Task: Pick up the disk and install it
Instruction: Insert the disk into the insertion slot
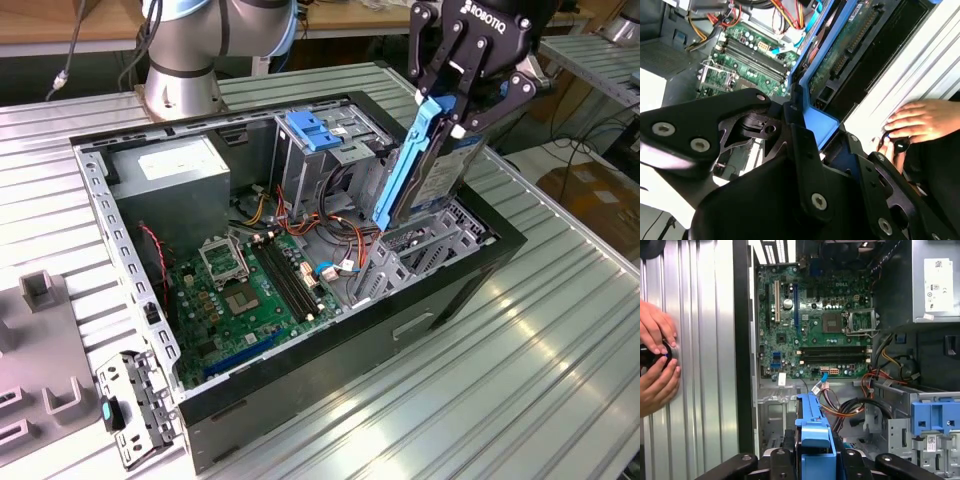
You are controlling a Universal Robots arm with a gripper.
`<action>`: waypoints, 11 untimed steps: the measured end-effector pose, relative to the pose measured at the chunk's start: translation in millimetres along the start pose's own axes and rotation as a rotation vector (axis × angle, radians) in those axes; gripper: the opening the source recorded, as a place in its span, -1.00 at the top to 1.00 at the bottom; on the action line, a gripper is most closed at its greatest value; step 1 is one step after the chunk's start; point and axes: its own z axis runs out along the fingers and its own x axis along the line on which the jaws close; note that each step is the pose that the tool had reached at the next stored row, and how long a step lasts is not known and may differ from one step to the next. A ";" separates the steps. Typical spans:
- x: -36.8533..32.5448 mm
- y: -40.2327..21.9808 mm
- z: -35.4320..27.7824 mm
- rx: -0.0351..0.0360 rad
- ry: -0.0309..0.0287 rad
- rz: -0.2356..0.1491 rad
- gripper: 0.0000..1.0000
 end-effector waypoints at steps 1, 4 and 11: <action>0.2 -2.9 1.0 0.0000 0.0000 -0.002 0.25; 5.2 -10.2 5.0 0.0000 -0.0001 -0.006 0.25; 9.3 -10.9 16.7 0.0000 -0.0001 -0.004 0.25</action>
